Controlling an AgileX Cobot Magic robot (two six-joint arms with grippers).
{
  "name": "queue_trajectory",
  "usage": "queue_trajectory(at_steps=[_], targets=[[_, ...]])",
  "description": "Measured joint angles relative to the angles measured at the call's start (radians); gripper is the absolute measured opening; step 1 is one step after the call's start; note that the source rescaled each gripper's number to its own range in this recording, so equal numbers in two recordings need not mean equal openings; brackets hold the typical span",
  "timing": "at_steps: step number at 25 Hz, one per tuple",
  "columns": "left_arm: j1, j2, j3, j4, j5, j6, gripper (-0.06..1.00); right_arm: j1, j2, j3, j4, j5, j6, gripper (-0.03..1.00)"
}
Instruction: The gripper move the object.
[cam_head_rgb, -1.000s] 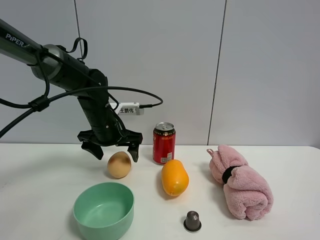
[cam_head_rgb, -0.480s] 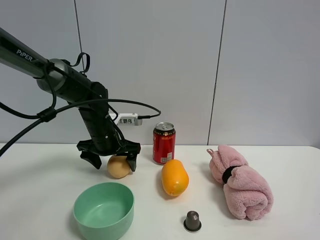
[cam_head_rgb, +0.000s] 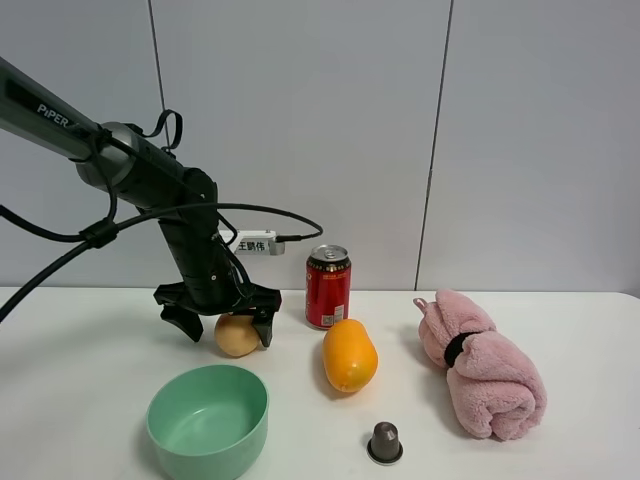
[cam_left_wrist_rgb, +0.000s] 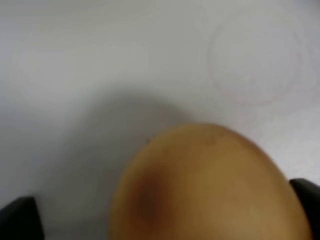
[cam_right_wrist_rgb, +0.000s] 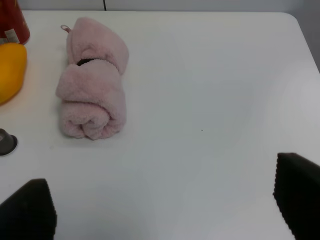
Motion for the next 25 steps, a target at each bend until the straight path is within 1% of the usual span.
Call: queue_trajectory(at_steps=[2, 3, 5, 6, 7, 8, 9, 10, 11, 12, 13, 16, 19, 22, 25], targets=[[0.000, 0.000, 0.000, 0.000, -0.001, 0.000, 0.99, 0.000, 0.000, 0.000, 0.000, 0.000, 0.000, 1.00], [0.000, 0.000, 0.000, 0.001, -0.001, 0.000, 0.95, 0.000, 0.000, 0.000, 0.000, 0.000, 0.000, 1.00], [0.000, 0.000, 0.000, 0.001, -0.002, 0.000, 0.81, 0.000, 0.000, 0.000, 0.000, 0.000, 0.000, 1.00], [0.000, -0.002, 0.000, -0.002, -0.002, 0.000, 0.69, 0.000, 0.000, 0.000, 0.000, 0.000, 0.000, 1.00], [0.000, -0.002, 0.000, -0.007, -0.002, 0.000, 0.52, 0.000, 0.000, 0.000, 0.000, 0.000, 0.000, 1.00], [-0.001, -0.005, 0.000, -0.007, -0.002, 0.000, 0.40, 0.000, 0.000, 0.000, 0.000, 0.000, 0.000, 1.00], [-0.002, -0.010, 0.000, -0.007, 0.000, 0.000, 0.26, 0.000, 0.000, 0.000, 0.000, 0.000, 0.000, 1.00], [-0.002, -0.016, 0.000, -0.007, 0.003, 0.000, 0.14, 0.000, 0.000, 0.000, 0.000, 0.000, 0.000, 1.00], [-0.002, -0.020, 0.000, -0.007, 0.008, 0.000, 0.09, 0.000, 0.000, 0.000, 0.000, 0.000, 0.000, 1.00], [-0.002, -0.024, 0.000, -0.006, 0.013, 0.000, 0.05, 0.000, 0.000, 0.000, 0.000, 0.000, 0.000, 1.00], [-0.002, -0.028, 0.000, -0.003, 0.019, 0.000, 0.05, 0.000, 0.000, 0.000, 0.000, 0.000, 0.000, 1.00], [-0.001, -0.046, 0.000, 0.003, 0.038, 0.002, 0.05, 0.000, 0.000, 0.000, 0.000, 0.000, 0.000, 1.00], [-0.001, -0.091, 0.000, 0.006, 0.079, 0.004, 0.04, 0.000, 0.000, 0.000, 0.000, 0.000, 0.000, 1.00], [-0.002, -0.158, 0.000, 0.006, 0.159, 0.028, 0.04, 0.000, 0.000, 0.000, 0.000, 0.000, 0.000, 1.00], [-0.004, -0.242, 0.000, -0.001, 0.305, 0.048, 0.03, 0.000, 0.000, 0.000, 0.000, 0.000, 0.000, 1.00]])
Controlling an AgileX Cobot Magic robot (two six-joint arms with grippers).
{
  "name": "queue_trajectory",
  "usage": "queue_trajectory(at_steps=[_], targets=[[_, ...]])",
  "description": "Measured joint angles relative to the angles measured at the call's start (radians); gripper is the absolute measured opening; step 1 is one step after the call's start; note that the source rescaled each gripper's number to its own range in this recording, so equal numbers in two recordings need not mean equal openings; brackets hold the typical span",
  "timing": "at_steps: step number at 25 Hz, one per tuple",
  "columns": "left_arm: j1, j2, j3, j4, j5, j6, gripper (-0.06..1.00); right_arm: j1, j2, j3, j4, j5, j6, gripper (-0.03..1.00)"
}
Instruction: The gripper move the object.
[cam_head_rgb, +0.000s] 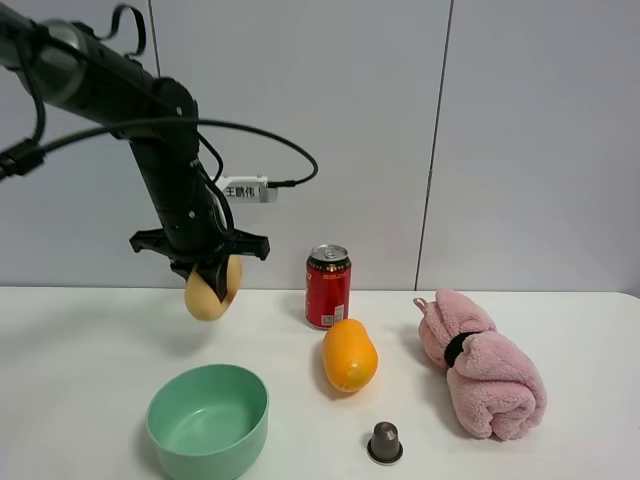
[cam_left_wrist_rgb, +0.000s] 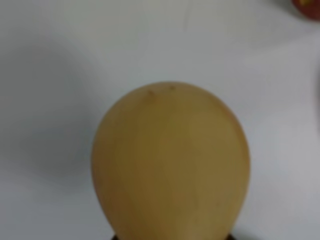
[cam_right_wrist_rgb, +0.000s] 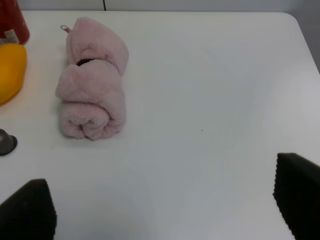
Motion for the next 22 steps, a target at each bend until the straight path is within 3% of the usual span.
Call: queue_trajectory(at_steps=[4, 11, 17, 22], targets=[[-0.002, -0.114, 0.000, -0.010, 0.165, 0.007, 0.03, 0.000, 0.000, 0.000, 0.000, 0.000, 0.000, 1.00], [-0.051, -0.251, 0.000, -0.009, 0.306, 0.007, 0.03, 0.000, 0.000, 0.000, 0.000, 0.000, 0.000, 1.00], [-0.160, -0.294, 0.026, 0.002, 0.313, -0.026, 0.02, 0.000, 0.000, 0.000, 0.000, 0.000, 0.000, 1.00], [-0.233, -0.349, 0.183, -0.001, 0.237, -0.072, 0.02, 0.000, 0.000, 0.000, 0.000, 0.000, 0.000, 1.00]])
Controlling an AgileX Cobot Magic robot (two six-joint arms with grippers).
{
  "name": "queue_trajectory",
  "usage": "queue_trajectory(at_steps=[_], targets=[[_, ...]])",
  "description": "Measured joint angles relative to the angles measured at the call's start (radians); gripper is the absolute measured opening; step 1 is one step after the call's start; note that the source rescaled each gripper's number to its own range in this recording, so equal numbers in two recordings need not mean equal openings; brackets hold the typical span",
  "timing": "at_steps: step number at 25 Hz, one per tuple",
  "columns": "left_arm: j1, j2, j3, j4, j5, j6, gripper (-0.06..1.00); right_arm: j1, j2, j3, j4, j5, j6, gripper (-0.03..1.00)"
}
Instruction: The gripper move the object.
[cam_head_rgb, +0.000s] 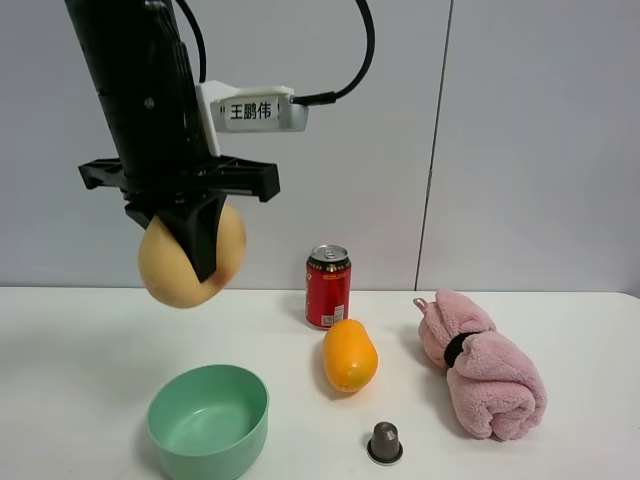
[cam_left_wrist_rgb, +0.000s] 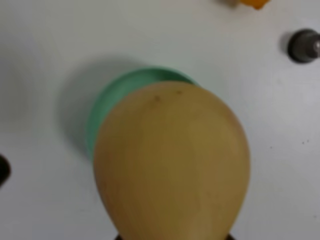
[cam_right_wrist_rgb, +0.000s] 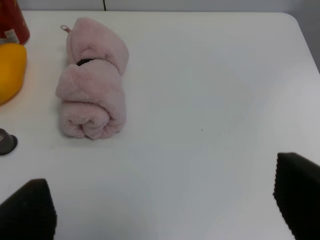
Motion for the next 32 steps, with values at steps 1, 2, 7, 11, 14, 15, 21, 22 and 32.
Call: queue_trajectory(at_steps=[1, 2, 7, 11, 14, 15, 21, 22, 32], targets=[[-0.005, -0.015, 0.034, 0.000, -0.027, -0.005, 0.02, 0.000, 0.000, 0.000, 0.000, 0.000, 0.000, 1.00], [-0.006, -0.028, 0.073, 0.000, -0.056, -0.011, 0.02, 0.000, 0.000, 0.000, 0.000, 0.000, 0.000, 1.00], [-0.007, -0.061, 0.241, -0.005, -0.189, -0.021, 0.02, 0.000, 0.000, 0.000, 0.000, 0.000, 0.000, 1.00], [-0.007, -0.062, 0.337, -0.008, -0.298, -0.022, 0.02, 0.000, 0.000, 0.000, 0.000, 0.000, 0.000, 1.00], [-0.007, -0.062, 0.360, -0.008, -0.360, -0.022, 0.01, 0.000, 0.000, 0.000, 0.000, 0.000, 0.000, 1.00], [-0.007, -0.062, 0.362, -0.008, -0.374, -0.022, 0.01, 0.000, 0.000, 0.000, 0.000, 0.000, 0.000, 1.00], [-0.007, -0.047, 0.364, -0.008, -0.419, -0.022, 0.01, 0.000, 0.000, 0.000, 0.000, 0.000, 0.000, 1.00], [-0.007, -0.038, 0.364, -0.008, -0.420, -0.022, 0.01, 0.000, 0.000, 0.000, 0.000, 0.000, 0.000, 1.00], [-0.007, 0.012, 0.364, -0.008, -0.443, -0.022, 0.01, 0.000, 0.000, 0.000, 0.000, 0.000, 0.000, 1.00]])
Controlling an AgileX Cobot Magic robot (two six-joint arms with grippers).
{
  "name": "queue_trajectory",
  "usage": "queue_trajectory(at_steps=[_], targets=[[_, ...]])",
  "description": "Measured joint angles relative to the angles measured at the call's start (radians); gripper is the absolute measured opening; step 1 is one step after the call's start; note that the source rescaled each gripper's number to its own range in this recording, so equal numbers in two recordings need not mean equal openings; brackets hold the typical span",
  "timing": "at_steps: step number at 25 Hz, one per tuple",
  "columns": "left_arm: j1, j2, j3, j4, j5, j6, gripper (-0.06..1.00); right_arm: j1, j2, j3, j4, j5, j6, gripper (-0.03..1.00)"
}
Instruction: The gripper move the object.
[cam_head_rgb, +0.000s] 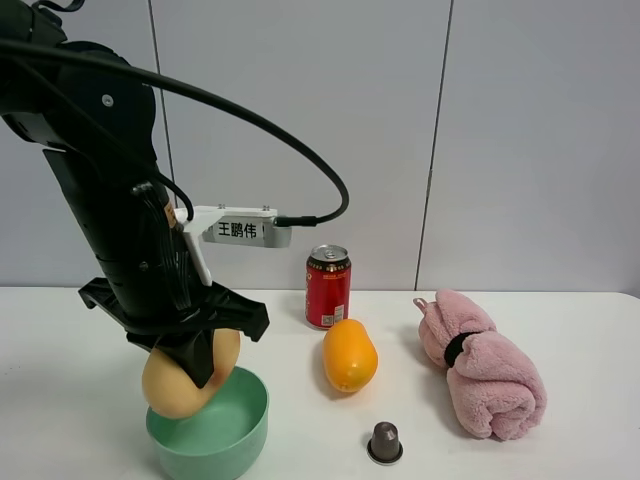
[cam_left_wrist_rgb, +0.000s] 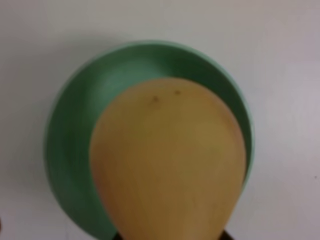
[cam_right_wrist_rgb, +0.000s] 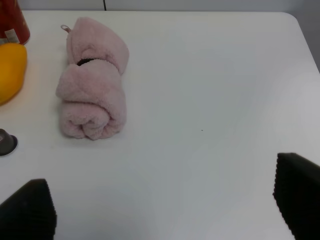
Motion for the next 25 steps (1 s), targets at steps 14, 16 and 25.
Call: queue_trajectory(at_steps=[14, 16, 25], targets=[[0.000, 0.039, 0.000, 0.000, -0.030, 0.000, 0.00, 0.000, 0.000, 0.000, 0.000, 0.000, 0.000, 1.00], [0.000, 0.055, 0.000, -0.002, -0.030, 0.000, 0.00, 0.000, 0.000, 0.000, 0.000, 0.000, 0.000, 1.00], [0.000, 0.061, 0.000, -0.006, -0.043, 0.000, 0.00, 0.000, 0.000, 0.000, 0.000, 0.000, 0.000, 1.00]])
